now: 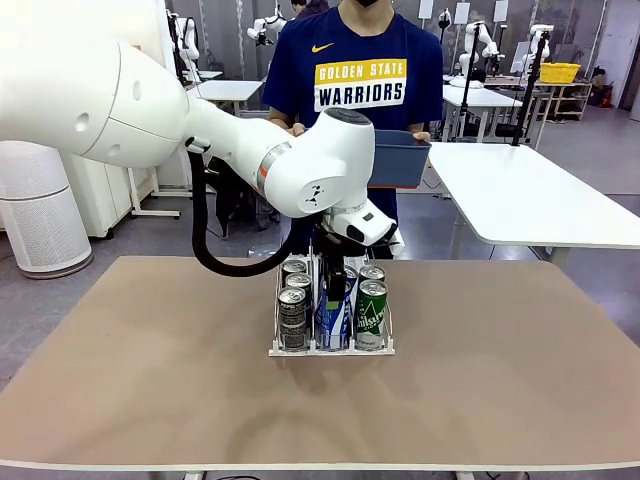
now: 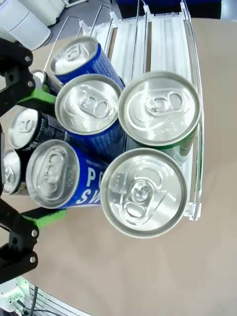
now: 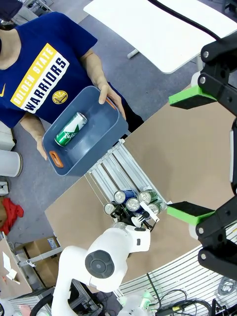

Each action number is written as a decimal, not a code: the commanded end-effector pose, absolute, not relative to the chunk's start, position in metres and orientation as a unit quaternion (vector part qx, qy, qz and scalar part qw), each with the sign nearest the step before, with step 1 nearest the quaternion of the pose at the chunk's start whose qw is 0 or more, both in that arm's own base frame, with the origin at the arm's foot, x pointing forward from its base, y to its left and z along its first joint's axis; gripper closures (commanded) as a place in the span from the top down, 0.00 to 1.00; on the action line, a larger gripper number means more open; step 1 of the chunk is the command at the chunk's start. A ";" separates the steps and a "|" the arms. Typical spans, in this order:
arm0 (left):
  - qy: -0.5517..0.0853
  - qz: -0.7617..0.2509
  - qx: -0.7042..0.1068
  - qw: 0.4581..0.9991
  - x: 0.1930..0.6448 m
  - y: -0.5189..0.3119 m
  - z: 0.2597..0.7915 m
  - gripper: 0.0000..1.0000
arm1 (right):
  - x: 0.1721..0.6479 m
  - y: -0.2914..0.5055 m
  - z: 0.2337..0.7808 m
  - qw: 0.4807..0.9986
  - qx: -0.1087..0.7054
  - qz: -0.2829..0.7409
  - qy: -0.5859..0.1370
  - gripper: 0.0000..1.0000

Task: Fill the beverage cans into the dispenser.
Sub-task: Place the picked Ionic drink in the line of the Automatic Can Dispenser with the same cans.

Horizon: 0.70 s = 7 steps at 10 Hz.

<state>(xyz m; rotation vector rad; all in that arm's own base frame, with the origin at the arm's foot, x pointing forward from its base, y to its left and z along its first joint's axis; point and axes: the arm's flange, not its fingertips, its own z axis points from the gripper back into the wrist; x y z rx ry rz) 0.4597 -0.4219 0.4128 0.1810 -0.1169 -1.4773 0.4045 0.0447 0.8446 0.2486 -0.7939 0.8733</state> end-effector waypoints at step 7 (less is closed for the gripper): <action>-0.119 -0.662 0.120 0.730 0.410 -0.406 0.467 1.00 | 0.404 0.046 0.844 0.823 0.120 0.412 -0.371 1.00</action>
